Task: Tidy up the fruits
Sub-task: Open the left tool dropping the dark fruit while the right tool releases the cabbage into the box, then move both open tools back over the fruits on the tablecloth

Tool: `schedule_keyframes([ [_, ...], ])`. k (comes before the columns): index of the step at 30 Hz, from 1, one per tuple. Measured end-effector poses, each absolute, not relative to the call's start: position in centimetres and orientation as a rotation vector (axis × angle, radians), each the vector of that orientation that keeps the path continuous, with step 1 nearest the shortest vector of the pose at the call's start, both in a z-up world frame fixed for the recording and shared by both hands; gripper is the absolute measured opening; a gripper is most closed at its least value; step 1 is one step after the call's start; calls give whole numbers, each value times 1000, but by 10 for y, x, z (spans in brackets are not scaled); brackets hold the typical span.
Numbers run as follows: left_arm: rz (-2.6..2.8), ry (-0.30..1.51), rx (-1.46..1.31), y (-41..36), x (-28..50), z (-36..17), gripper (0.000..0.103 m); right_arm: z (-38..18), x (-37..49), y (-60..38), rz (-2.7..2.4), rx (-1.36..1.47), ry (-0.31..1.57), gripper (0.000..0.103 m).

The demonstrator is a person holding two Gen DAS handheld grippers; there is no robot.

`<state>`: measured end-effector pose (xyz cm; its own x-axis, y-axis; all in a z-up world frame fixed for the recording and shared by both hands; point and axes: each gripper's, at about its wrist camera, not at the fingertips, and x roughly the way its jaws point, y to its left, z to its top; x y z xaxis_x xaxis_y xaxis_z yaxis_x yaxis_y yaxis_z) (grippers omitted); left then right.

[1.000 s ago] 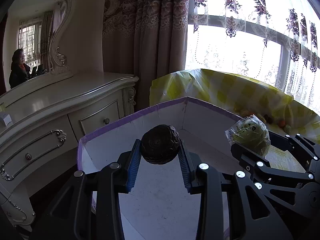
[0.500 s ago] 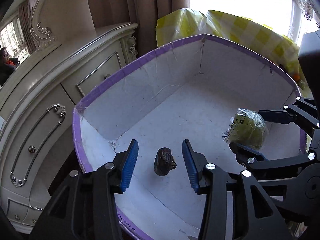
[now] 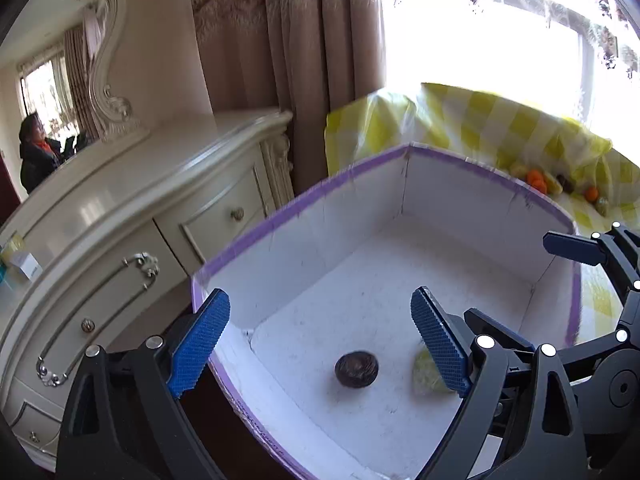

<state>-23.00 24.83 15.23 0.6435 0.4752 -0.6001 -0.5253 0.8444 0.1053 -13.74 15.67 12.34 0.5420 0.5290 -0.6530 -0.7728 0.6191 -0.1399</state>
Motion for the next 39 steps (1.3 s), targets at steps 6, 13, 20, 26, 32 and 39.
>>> schedule_keyframes([
  [6,473,317,60,167,-236,196,89,158,-151,52,703,-162,205,101],
  [13,227,317,115,80,-183,187,92,123,-104,-43,387,-114,324,101],
  [20,21,475,6,25,-102,139,92,82,-37,-146,116,30,497,101],
  [26,-14,628,-25,-1,-12,86,92,52,22,-200,-55,145,677,101],
  [32,63,789,-141,14,72,44,92,24,79,-210,-137,158,898,101],
  [39,153,818,-239,40,128,25,92,7,139,-195,-79,151,910,101],
])
